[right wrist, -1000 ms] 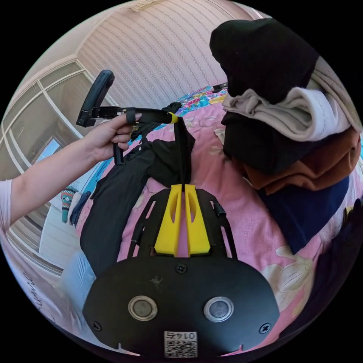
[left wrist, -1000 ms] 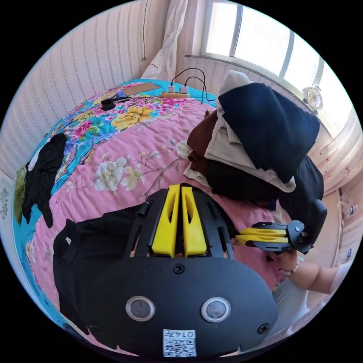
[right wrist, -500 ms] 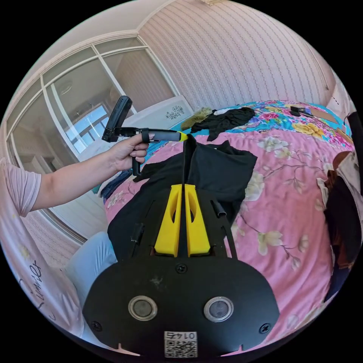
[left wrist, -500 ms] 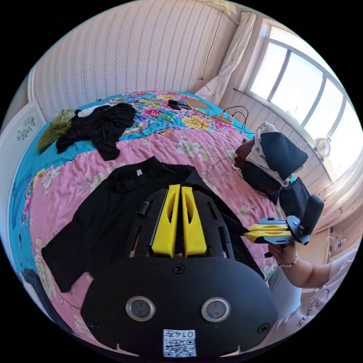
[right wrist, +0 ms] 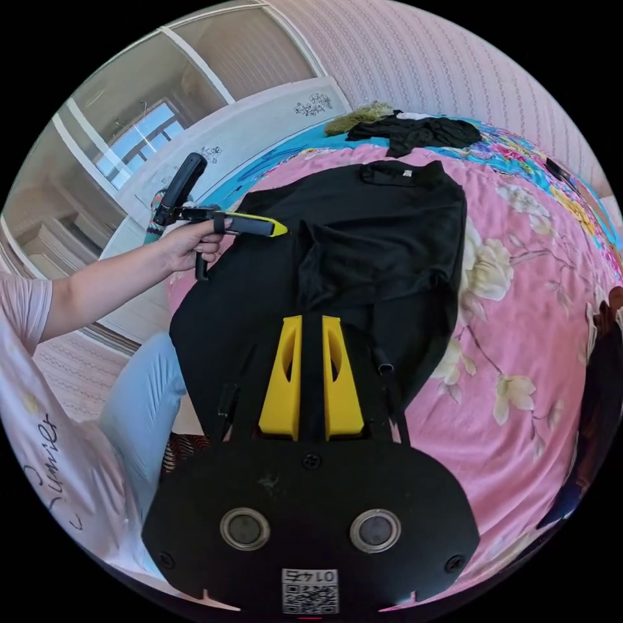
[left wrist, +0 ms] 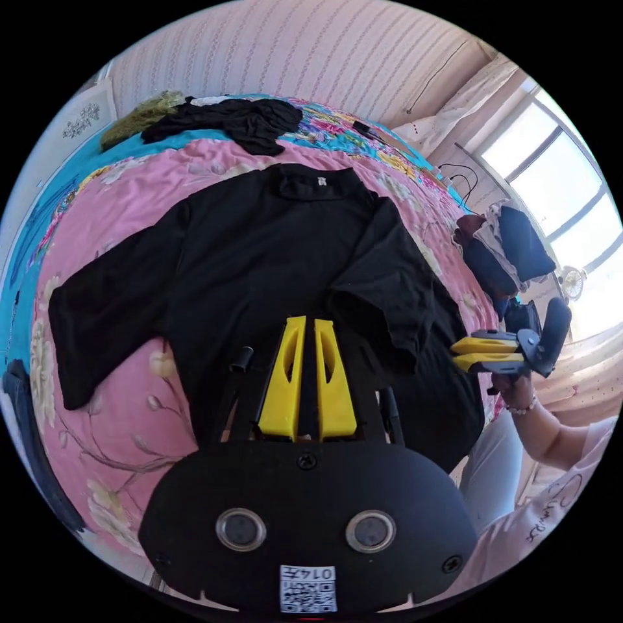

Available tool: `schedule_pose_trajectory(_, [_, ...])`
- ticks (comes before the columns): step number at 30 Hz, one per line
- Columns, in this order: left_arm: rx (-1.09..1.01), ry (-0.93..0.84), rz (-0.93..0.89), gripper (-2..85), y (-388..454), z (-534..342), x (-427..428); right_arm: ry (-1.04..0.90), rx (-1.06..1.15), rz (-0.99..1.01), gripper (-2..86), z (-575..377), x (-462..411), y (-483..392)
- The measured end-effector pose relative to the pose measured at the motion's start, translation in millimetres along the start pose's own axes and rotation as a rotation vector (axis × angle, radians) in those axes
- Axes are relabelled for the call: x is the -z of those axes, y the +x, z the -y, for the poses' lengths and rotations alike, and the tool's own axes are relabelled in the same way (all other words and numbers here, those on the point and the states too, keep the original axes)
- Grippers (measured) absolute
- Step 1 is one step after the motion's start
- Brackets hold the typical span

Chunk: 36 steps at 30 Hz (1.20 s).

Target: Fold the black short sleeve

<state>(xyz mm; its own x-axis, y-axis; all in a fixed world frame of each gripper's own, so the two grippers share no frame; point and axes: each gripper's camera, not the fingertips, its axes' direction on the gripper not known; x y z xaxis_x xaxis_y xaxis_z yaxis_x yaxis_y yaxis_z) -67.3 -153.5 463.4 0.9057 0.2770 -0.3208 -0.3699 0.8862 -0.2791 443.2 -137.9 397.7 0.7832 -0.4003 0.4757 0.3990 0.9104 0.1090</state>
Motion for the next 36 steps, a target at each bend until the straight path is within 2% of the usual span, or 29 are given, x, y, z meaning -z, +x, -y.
schedule_pose_trajectory(3, [-0.056,-0.029,0.105,3.1,-18.5,24.3,8.4,0.028,-0.070,-0.101,6.0,15.2,9.0,29.5])
schedule_pose_trajectory(6, [-0.109,-0.038,-0.042,3.9,-18.0,69.7,1.9,0.029,-0.134,-0.124,6.4,35.5,3.9,58.0])
schedule_pose_trajectory(13, [-0.172,0.085,-0.231,5.8,34.4,170.7,-51.5,0.013,-0.222,-0.066,6.5,69.9,-28.3,92.2])
schedule_pose_trajectory(15, [-0.219,0.065,-0.194,7.2,52.2,196.5,-76.7,-0.008,-0.235,-0.072,3.6,73.9,-37.1,99.7])
schedule_pose_trajectory(17, [-0.236,0.038,-0.130,5.1,59.5,209.6,-91.9,0.008,-0.243,-0.050,1.6,73.3,-36.9,104.3])
schedule_pose_trajectory(19, [-0.250,0.065,-0.113,0.4,62.4,218.8,-99.7,0.005,-0.246,-0.030,0.6,72.7,-36.5,108.5])
schedule_pose_trajectory(23, [-0.232,0.069,-0.173,-0.7,61.0,239.4,-118.5,0.015,-0.248,-0.031,-0.1,70.5,-35.5,116.3])
schedule_pose_trajectory(26, [-0.201,0.056,-0.124,-0.7,53.2,239.2,-119.0,0.025,-0.260,-0.011,0.2,69.8,-34.9,120.9])
schedule_pose_trajectory(31, [-0.181,0.069,-0.206,3.2,25.5,227.2,-90.7,0.146,-0.253,-0.028,3.4,68.2,-16.9,117.7])
schedule_pose_trajectory(33, [-0.154,0.064,-0.294,6.5,15.0,223.5,-91.5,0.096,-0.265,0.022,5.9,74.5,-26.3,122.5])
schedule_pose_trajectory(36, [-0.126,-0.020,-0.298,6.4,10.5,225.5,-112.1,0.009,-0.279,0.021,5.0,79.4,-43.2,125.6])
